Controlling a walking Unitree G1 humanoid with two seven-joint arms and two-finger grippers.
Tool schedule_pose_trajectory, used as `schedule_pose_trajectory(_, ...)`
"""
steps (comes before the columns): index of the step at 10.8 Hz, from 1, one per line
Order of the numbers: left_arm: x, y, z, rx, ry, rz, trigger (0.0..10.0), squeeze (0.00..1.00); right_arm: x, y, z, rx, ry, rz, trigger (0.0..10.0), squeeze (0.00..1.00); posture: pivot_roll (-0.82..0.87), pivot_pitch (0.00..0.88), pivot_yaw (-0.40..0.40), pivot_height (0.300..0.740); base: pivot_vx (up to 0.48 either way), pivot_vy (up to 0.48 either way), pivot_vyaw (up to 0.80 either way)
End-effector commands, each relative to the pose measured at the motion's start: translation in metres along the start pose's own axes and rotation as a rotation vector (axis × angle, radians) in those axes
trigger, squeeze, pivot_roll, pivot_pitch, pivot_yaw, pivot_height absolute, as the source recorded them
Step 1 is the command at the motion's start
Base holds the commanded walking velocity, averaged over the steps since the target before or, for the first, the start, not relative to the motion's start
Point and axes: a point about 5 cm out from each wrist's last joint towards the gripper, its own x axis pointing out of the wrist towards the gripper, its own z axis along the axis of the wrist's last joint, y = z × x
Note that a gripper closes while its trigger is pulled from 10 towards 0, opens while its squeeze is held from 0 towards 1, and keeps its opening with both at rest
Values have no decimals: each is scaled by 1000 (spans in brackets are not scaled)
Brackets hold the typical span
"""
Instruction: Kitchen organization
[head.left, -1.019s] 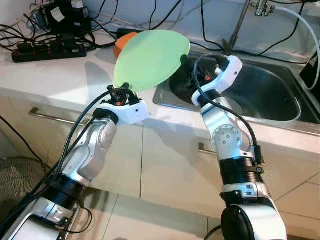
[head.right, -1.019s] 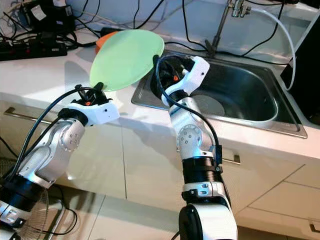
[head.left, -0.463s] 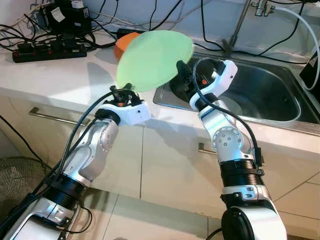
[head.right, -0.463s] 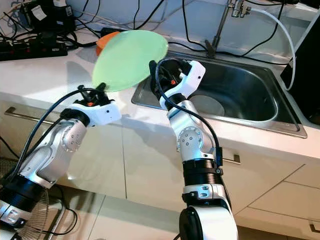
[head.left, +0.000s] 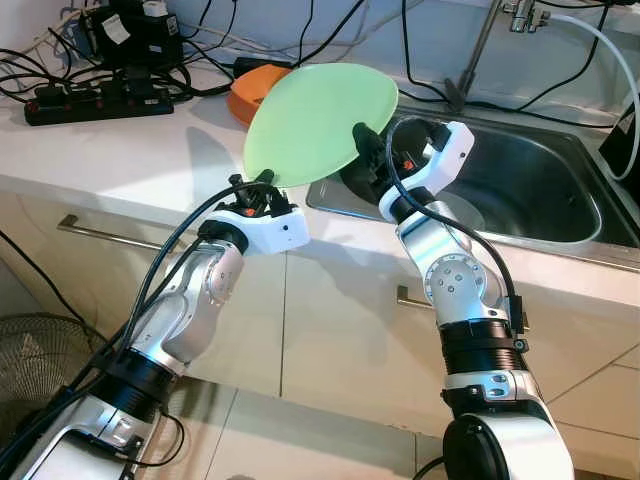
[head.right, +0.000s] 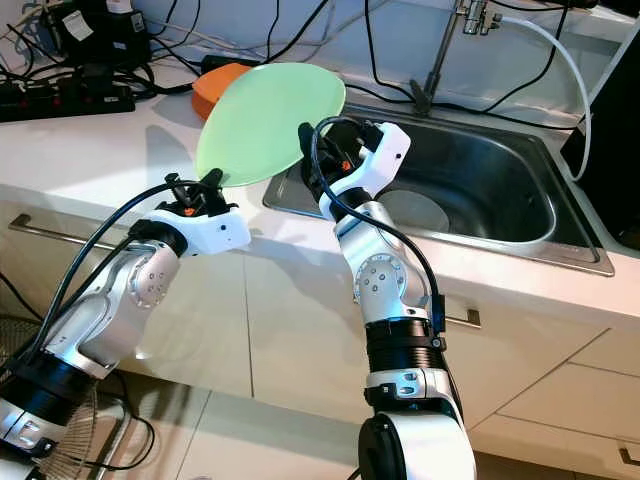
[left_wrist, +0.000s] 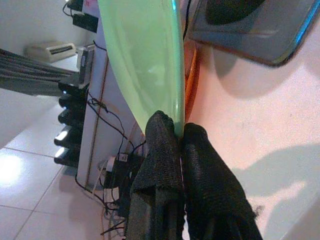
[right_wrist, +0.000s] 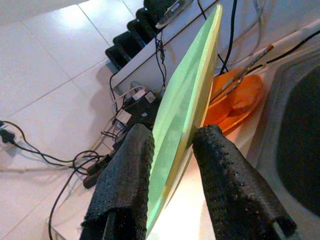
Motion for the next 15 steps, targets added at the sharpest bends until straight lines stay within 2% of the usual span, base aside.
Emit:
schedule_pose_trajectory(1, 2, 11, 15, 9, -73, 46, 10000, 0, -1, 8, -9, 42, 10, 18, 8549, 0, 269, 20, -82, 740, 0, 0, 0)
schedule_pose_trajectory(2, 2, 12, 18, 8, -94, 58, 10000, 0, -1, 7, -10, 42, 15, 11, 5098, 0, 269, 21, -83, 740, 0, 0, 0)
schedule_pose_trajectory(3, 2, 15, 20, 9, -105, 74, 10000, 0, -1, 6, -11, 42, 19, 9, 4078, 0, 269, 21, -82, 740, 0, 0, 0)
schedule_pose_trajectory(4, 2, 15, 20, 9, -110, 81, 10000, 0, -1, 5, -12, 41, 19, 6, 0, 0, 270, 19, -82, 740, 0, 0, 0)
schedule_pose_trajectory(9, 2, 20, 25, 8, -152, 124, 10000, 0, -2, 3, -15, 42, 32, -6, 0, 0, 274, 18, -84, 740, 0, 0, 0)
schedule_pose_trajectory(10, 2, 22, 24, -6, -145, 142, 10000, 0, -2, 2, -16, 43, 33, -8, 0, 0, 274, 16, -83, 740, 0, 0, 0)
schedule_pose_trajectory(11, 3, 23, 23, -84, -133, 157, 10000, 0, -2, 2, -17, 47, 31, -14, 0, 0, 274, 15, -83, 740, 0, 0, 0)
schedule_pose_trajectory(12, 2, 20, 23, -196, -142, 147, 10000, 1000, -2, 1, -16, 57, 26, -24, 0, 0, 272, 16, -82, 740, 0, 0, 0)
schedule_pose_trajectory(13, 1, 20, 25, -212, -149, 147, 10000, 1000, -2, 0, -16, 61, 23, -31, 0, 0, 273, 16, -82, 740, 0, 0, 0)
schedule_pose_trajectory(15, 0, 17, 28, -206, -172, 140, 10000, 1000, -1, -10, -7, 151, -50, -121, 0, 0, 276, 18, -84, 740, 0, 0, 0)
